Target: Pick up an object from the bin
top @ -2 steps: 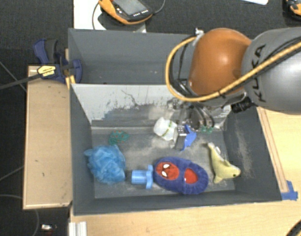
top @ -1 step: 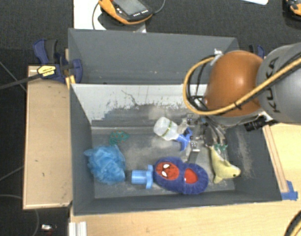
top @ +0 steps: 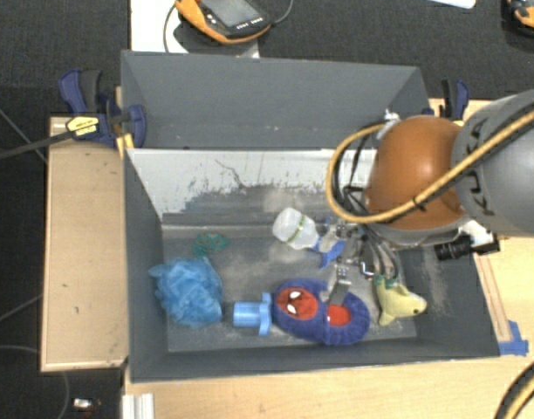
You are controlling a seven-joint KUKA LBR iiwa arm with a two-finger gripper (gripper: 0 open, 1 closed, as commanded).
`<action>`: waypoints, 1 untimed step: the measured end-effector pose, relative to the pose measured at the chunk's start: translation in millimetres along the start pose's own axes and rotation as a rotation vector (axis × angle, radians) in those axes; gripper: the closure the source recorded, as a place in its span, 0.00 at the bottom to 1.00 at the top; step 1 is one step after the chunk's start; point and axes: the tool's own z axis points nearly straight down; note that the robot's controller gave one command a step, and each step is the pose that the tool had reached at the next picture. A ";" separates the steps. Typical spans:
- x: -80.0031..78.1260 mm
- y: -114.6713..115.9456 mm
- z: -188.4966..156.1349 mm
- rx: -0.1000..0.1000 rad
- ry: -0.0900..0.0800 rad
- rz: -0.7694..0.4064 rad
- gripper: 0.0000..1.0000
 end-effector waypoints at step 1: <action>-7.3 -21.0 8.4 0.002 0.002 0.104 0.00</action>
Offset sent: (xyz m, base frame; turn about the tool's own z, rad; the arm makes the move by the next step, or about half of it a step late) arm 0.0215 -0.0045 0.0070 0.2313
